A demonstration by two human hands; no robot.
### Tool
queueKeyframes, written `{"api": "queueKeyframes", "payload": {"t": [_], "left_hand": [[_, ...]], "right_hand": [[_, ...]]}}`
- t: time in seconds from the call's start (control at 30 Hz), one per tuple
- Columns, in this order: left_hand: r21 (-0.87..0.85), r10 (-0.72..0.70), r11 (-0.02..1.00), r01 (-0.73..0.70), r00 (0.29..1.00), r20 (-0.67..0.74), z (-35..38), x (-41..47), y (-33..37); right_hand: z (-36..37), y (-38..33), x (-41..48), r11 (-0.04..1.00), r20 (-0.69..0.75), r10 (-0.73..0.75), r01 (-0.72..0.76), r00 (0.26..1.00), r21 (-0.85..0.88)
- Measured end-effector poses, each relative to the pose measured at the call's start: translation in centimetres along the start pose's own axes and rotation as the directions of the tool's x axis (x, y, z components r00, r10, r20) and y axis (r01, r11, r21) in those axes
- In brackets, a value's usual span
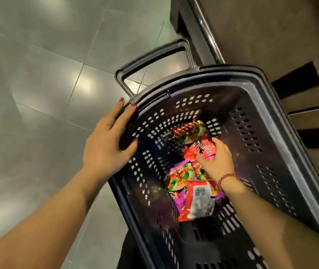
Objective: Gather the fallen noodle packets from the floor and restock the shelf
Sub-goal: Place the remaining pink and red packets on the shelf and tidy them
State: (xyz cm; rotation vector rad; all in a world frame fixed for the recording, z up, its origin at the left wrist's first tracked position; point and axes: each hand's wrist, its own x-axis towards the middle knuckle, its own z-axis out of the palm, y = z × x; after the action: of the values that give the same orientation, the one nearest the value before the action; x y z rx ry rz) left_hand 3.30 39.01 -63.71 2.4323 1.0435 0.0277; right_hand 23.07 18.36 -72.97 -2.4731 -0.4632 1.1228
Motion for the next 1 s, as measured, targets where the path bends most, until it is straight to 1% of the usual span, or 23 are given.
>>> {"api": "queueKeyframes", "payload": {"t": [0.07,0.17,0.27,0.33,0.43,0.5,0.57,0.7,0.77,0.8,0.87,0.93,1.0], "left_hand": [[0.005,0.007,1.000,-0.007,0.999,-0.047,0.1,0.0,0.1],[0.011,0.019,1.000,-0.018,0.997,-0.074,0.3,-0.1,-0.1],[0.044,0.033,0.999,-0.029,0.993,-0.110,0.8,-0.3,-0.2],[0.058,0.043,0.998,-0.035,0.989,-0.139,1.0,-0.5,-0.3],[0.077,0.043,0.997,-0.031,0.986,-0.163,1.2,-0.6,-0.4],[0.086,0.041,0.996,-0.027,0.983,-0.176,1.2,-0.7,-0.3],[0.087,0.044,0.996,-0.029,0.984,-0.175,1.3,-0.6,-0.3],[0.110,0.039,0.994,-0.022,0.988,-0.152,1.5,-0.8,-0.2],[0.095,0.022,0.995,-0.008,0.988,-0.153,1.4,-1.0,0.0],[0.090,0.024,0.996,-0.010,0.988,-0.151,1.3,-1.1,0.1],[0.091,0.024,0.996,-0.011,0.989,-0.148,0.9,-0.9,0.4],[0.094,0.007,0.996,0.007,0.990,-0.139,1.0,-0.6,0.1],[0.088,-0.008,0.996,0.018,0.993,-0.117,0.8,-0.5,0.4]], "right_hand": [[1.4,0.6,2.7,0.999,0.009,0.003,-0.003,1.000,-0.049],[3.6,1.2,6.5,0.987,0.001,0.001,-0.001,1.000,-0.162],[5.7,1.4,9.3,0.947,0.011,0.085,-0.077,0.996,-0.311],[7.0,1.6,10.6,0.922,0.021,0.150,-0.133,0.988,-0.365],[8.4,2.0,12.1,0.869,0.021,0.192,-0.160,0.981,-0.469],[9.4,2.4,12.9,0.848,-0.009,0.205,-0.182,0.979,-0.497],[10.2,2.6,13.1,0.856,-0.067,0.195,-0.203,0.978,-0.475],[10.4,2.5,11.7,0.846,-0.088,0.070,-0.106,0.994,-0.522],[9.7,2.2,10.6,0.872,-0.105,0.010,-0.060,0.994,-0.486],[9.2,2.0,9.9,0.902,-0.118,-0.028,-0.026,0.993,-0.430],[7.6,1.5,8.2,0.956,-0.128,-0.128,0.088,0.984,-0.278],[6.4,0.7,6.6,0.973,-0.101,-0.200,0.186,0.974,-0.135],[4.2,-0.6,4.4,0.966,-0.081,-0.255,0.250,0.964,-0.063]]}}
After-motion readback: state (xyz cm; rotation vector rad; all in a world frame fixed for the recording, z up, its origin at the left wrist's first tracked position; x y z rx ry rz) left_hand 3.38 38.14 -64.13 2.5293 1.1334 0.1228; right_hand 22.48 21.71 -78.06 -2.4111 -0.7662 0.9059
